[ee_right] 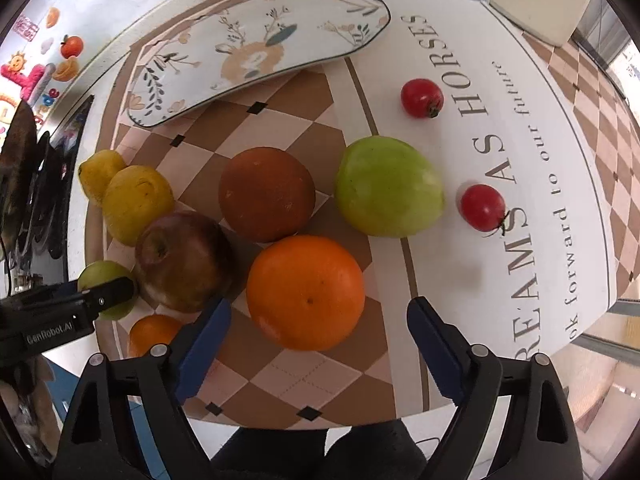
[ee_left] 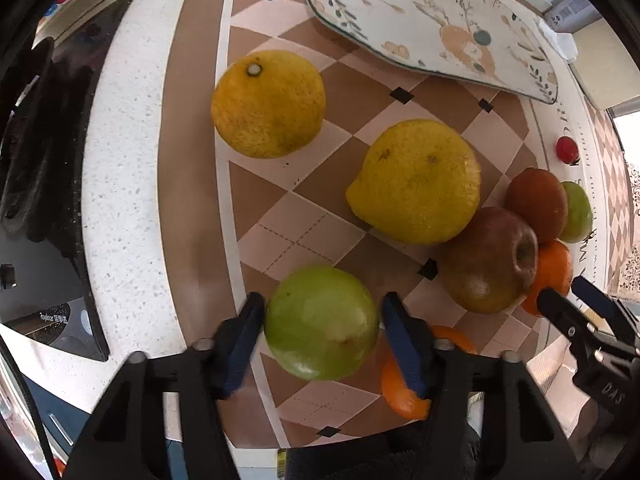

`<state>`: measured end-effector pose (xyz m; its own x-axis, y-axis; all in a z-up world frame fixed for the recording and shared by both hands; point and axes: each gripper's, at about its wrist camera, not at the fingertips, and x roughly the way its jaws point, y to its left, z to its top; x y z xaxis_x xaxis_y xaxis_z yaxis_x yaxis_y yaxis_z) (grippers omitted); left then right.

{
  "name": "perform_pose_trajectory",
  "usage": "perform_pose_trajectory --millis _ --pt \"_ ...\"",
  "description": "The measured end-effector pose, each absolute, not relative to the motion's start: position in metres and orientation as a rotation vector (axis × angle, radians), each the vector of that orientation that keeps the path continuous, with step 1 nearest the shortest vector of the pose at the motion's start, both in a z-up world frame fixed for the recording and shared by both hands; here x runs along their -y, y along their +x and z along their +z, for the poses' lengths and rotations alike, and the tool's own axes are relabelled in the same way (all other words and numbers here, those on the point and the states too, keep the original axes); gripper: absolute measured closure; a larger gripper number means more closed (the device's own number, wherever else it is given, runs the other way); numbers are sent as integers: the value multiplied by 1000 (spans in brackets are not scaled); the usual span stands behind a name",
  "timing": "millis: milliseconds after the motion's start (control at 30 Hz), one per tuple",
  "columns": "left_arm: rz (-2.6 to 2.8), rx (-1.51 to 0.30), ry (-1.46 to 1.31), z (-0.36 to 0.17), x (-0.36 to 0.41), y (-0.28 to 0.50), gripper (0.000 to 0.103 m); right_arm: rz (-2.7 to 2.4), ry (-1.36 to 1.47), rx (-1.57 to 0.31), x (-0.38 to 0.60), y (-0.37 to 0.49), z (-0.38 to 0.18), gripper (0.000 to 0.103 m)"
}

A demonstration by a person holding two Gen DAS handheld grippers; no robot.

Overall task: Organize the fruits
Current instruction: 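Grasp the green apple with the left tool while the right tool grasps an orange, then place the green apple on the plate with the left tool while the right places the orange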

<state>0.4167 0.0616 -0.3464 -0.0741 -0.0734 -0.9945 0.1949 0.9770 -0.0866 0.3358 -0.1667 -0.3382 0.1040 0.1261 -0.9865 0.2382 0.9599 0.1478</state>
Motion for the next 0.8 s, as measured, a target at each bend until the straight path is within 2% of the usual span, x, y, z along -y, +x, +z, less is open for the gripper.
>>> perform_pose_trajectory --millis 133,233,433,567,800 --pt "-237 -1627 105 -350 -57 421 50 -78 336 -1488 169 343 -346 21" --pt "-241 -1615 116 -350 -56 421 50 -53 373 -1501 169 347 -353 36" --pt "-244 -1603 92 -349 -55 415 50 -55 353 -1496 162 346 -353 37" --pt "-259 -1584 45 -328 -64 410 50 -47 354 -1504 161 340 -343 37" --pt "-314 -1444 -80 -238 -63 434 50 25 368 -1408 169 340 -281 38"
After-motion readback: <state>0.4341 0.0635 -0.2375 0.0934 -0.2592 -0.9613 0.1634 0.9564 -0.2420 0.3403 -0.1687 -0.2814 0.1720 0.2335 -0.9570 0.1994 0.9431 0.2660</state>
